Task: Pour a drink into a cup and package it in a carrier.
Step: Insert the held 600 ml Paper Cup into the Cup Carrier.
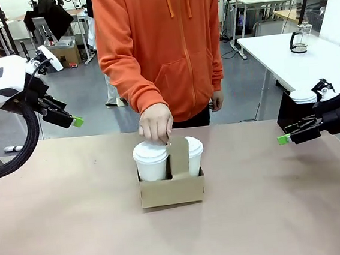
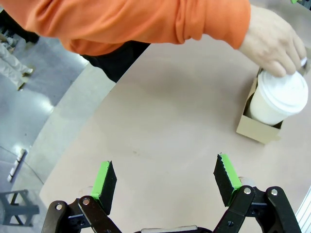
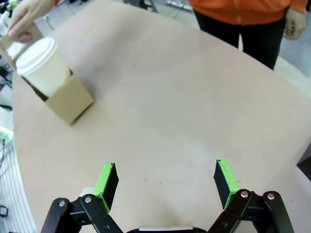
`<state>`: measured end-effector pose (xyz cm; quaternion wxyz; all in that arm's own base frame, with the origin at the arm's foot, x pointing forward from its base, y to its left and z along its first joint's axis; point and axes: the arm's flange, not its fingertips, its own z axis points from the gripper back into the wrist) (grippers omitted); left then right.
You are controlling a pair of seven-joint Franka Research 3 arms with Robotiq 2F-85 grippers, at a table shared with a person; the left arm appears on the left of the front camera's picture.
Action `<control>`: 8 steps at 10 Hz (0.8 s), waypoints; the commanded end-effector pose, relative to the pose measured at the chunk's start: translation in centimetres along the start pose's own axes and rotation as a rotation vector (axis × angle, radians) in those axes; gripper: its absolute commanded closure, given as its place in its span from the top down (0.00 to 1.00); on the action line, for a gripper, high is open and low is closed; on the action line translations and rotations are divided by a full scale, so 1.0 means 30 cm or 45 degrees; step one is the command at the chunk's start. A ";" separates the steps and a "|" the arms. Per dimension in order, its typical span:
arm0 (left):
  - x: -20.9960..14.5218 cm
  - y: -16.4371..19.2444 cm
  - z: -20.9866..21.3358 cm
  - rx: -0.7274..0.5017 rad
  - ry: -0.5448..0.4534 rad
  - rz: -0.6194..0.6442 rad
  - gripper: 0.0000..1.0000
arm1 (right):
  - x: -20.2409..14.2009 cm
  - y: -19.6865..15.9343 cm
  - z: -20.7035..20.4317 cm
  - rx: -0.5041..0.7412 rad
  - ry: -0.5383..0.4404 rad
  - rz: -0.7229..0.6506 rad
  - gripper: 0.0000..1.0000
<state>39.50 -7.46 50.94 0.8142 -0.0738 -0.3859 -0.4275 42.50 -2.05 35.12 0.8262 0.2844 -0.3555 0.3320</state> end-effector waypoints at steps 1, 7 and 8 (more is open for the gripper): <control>-0.003 0.002 -0.003 -0.007 -0.002 0.013 1.00 | 0.005 -0.003 0.010 0.004 0.002 0.008 1.00; -0.003 0.002 -0.003 -0.007 -0.002 0.013 1.00 | 0.005 -0.003 0.010 0.004 0.002 0.008 1.00; -0.003 0.002 -0.003 -0.007 -0.002 0.013 1.00 | 0.005 -0.003 0.010 0.004 0.002 0.008 1.00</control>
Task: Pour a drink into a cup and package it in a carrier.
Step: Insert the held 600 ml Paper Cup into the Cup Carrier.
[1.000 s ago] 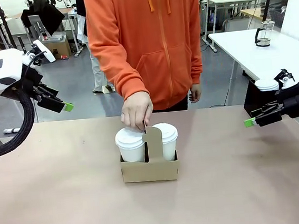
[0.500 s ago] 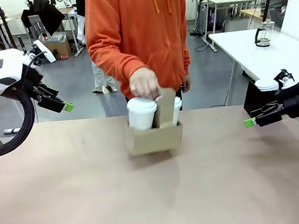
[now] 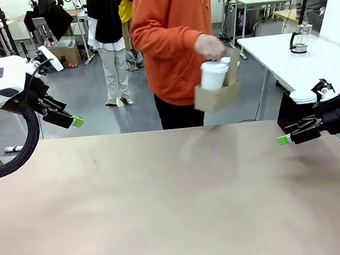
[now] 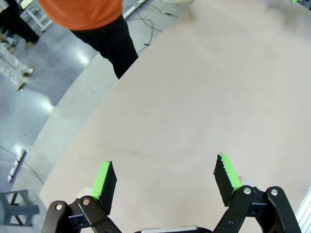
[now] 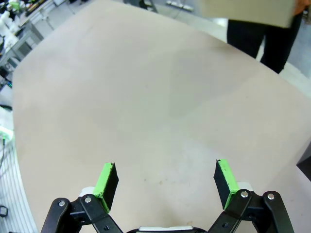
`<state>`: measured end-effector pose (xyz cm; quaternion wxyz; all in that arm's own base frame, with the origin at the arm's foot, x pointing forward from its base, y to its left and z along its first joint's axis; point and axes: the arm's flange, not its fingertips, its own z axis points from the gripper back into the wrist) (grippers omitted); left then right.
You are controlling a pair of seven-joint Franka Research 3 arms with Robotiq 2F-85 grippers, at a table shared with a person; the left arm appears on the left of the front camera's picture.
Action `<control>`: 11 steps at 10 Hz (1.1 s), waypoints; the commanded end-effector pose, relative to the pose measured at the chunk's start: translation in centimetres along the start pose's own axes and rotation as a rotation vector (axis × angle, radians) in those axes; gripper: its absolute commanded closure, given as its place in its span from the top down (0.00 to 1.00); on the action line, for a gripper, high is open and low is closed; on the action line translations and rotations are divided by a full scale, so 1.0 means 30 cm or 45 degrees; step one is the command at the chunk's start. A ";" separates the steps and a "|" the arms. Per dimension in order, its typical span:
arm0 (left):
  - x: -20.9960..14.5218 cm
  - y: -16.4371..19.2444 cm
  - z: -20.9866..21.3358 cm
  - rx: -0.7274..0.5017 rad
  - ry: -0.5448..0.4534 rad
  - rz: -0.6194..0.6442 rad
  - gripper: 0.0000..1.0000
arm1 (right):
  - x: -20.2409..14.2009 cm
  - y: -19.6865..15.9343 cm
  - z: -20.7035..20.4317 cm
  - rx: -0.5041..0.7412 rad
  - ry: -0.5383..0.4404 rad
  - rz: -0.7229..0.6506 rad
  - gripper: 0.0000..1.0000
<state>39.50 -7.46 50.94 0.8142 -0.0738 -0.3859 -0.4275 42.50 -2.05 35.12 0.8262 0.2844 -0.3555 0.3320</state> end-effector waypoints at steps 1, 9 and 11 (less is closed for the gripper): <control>-0.003 0.002 -0.003 -0.007 -0.002 0.013 1.00 | 0.005 -0.003 0.010 0.004 0.002 0.008 1.00; -0.003 0.002 -0.003 -0.007 -0.002 0.013 1.00 | 0.005 -0.003 0.010 0.004 0.002 0.008 1.00; -0.003 0.002 -0.003 -0.007 -0.002 0.013 1.00 | 0.005 -0.003 0.010 0.004 0.002 0.008 1.00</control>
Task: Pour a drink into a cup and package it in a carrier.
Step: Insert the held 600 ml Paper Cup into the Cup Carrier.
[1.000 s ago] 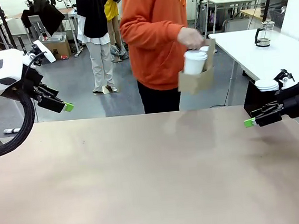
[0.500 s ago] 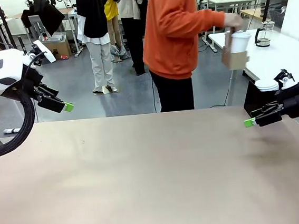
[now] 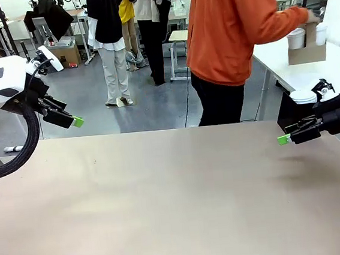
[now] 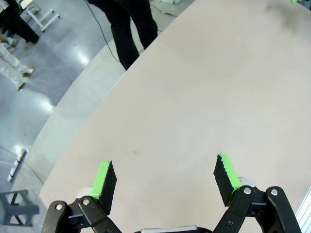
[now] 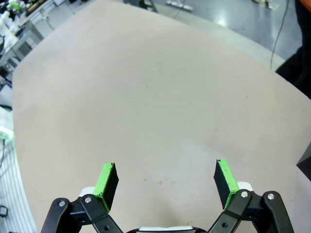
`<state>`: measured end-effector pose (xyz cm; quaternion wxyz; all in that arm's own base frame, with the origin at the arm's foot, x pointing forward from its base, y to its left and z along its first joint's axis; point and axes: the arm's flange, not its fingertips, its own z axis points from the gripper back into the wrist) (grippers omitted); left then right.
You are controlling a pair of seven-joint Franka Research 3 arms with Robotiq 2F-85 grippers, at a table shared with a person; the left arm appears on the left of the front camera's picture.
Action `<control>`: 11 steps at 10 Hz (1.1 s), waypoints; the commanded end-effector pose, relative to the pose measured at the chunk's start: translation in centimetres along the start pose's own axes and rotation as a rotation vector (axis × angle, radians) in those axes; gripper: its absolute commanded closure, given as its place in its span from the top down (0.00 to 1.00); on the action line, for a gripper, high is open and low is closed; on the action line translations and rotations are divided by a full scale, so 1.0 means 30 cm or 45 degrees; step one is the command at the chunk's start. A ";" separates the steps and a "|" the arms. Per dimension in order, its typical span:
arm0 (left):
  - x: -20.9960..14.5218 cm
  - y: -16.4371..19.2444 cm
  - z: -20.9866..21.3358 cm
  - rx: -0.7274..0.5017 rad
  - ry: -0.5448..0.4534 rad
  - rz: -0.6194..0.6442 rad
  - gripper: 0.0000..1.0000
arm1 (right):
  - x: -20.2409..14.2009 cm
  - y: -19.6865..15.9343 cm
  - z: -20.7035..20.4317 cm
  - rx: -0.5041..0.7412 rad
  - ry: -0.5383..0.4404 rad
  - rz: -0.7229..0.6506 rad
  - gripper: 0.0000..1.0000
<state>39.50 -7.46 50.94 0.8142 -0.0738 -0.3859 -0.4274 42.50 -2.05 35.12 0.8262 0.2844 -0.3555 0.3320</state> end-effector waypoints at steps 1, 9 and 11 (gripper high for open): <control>-0.003 0.002 -0.003 -0.007 -0.002 0.013 1.00 | 0.004 -0.003 0.010 0.004 0.002 0.008 1.00; -0.003 0.002 -0.003 -0.007 -0.002 0.013 1.00 | 0.004 -0.003 0.010 0.004 0.002 0.008 1.00; -0.003 0.002 -0.003 -0.007 -0.002 0.013 1.00 | 0.004 -0.003 0.010 0.004 0.002 0.008 1.00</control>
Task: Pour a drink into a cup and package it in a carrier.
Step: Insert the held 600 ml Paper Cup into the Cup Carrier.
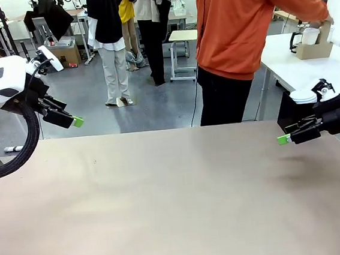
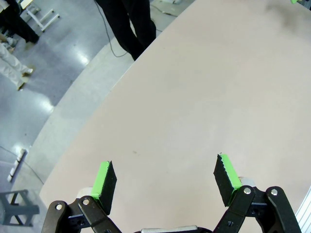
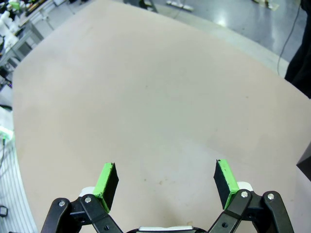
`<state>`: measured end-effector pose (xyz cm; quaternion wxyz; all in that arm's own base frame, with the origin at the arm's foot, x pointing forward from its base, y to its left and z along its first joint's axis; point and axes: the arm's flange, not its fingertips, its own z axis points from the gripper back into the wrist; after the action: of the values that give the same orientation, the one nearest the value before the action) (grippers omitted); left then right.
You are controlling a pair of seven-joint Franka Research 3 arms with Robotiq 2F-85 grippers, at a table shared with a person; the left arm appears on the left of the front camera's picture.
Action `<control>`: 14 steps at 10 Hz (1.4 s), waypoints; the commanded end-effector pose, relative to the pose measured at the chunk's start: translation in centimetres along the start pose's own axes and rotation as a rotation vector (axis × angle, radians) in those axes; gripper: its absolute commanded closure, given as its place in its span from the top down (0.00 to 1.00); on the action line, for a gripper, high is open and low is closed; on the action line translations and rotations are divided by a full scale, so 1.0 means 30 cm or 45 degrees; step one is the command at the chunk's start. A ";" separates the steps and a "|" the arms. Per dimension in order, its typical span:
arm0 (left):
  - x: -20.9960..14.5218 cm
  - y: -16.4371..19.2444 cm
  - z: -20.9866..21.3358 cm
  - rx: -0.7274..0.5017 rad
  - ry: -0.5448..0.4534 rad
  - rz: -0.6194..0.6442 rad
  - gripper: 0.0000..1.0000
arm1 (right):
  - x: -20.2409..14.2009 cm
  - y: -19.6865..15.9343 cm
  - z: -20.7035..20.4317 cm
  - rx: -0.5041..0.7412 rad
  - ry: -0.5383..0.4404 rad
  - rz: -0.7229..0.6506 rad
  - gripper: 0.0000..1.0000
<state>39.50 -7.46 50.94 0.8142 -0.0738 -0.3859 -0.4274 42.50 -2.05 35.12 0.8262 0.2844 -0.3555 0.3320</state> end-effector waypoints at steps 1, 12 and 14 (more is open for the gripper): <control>-0.003 0.002 -0.003 -0.007 -0.002 0.013 1.00 | 0.004 -0.003 0.010 0.004 0.002 0.008 1.00; -0.003 0.002 -0.003 -0.007 -0.002 0.013 1.00 | 0.004 -0.003 0.010 0.004 0.002 0.008 1.00; -0.003 0.002 -0.003 -0.007 -0.002 0.013 1.00 | 0.004 -0.003 0.010 0.004 0.002 0.008 1.00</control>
<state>39.50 -7.46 50.94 0.8142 -0.0738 -0.3859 -0.4274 42.50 -2.05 35.12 0.8262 0.2844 -0.3555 0.3320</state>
